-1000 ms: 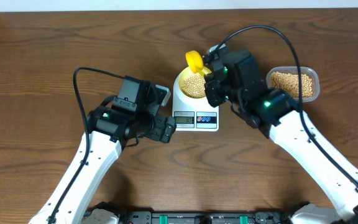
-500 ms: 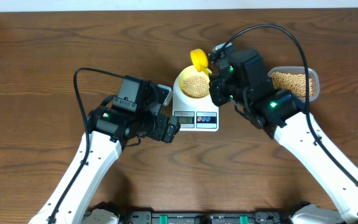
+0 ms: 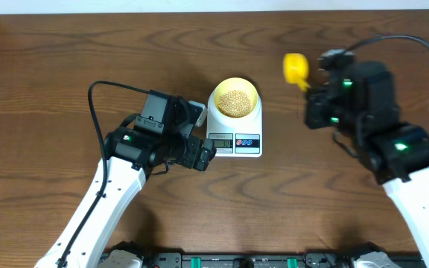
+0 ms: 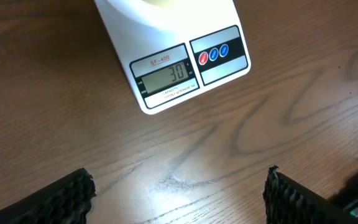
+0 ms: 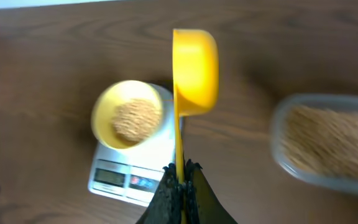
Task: Scoop item into bowl and weigh 50g on scale
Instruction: 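Move the empty scoop back right to the soybean tub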
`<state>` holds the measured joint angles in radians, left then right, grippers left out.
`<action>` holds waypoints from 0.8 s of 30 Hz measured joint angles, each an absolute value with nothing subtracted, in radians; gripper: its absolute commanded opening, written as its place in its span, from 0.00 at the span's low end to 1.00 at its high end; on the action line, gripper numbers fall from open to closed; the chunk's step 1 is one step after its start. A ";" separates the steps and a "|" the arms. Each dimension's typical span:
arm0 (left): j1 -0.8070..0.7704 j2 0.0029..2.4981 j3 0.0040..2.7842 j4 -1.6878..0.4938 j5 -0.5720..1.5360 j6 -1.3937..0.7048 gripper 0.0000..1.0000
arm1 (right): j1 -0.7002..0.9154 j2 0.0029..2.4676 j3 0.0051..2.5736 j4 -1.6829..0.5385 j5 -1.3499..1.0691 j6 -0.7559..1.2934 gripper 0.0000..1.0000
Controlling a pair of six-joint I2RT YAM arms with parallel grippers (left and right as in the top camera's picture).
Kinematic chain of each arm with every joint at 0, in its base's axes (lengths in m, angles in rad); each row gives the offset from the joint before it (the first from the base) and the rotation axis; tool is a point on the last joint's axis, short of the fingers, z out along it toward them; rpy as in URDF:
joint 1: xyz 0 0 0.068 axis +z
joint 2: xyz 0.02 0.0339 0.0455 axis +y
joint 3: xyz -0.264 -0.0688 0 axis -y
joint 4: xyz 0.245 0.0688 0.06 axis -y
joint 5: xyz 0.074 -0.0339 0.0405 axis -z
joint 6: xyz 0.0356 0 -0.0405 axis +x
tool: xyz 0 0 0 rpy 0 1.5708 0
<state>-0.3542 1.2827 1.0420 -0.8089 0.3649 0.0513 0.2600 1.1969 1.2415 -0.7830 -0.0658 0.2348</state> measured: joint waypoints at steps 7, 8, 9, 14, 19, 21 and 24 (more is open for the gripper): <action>-0.354 1.283 1.042 -0.808 0.365 0.051 0.89 | 0.061 1.193 1.242 -0.863 0.028 0.239 0.01; -0.354 1.283 1.042 -0.808 0.365 0.051 0.89 | 0.041 1.195 1.242 -0.863 0.037 0.239 0.01; -0.354 1.283 1.042 -0.808 0.365 0.051 0.89 | 0.027 1.199 1.242 -0.862 0.046 0.238 0.01; -0.354 1.283 1.042 -0.808 0.365 0.051 0.89 | -0.012 1.239 1.242 -0.830 0.074 0.238 0.01; -0.354 1.283 1.042 -0.808 0.365 0.051 0.89 | -0.014 1.259 1.242 -0.820 0.080 0.239 0.01; -0.354 1.283 1.042 -0.808 0.365 0.051 0.89 | -0.014 1.258 1.242 -0.838 0.080 0.238 0.01; -0.354 1.283 1.042 -0.808 0.365 0.051 0.89 | -0.014 1.258 1.242 -0.871 0.080 0.229 0.01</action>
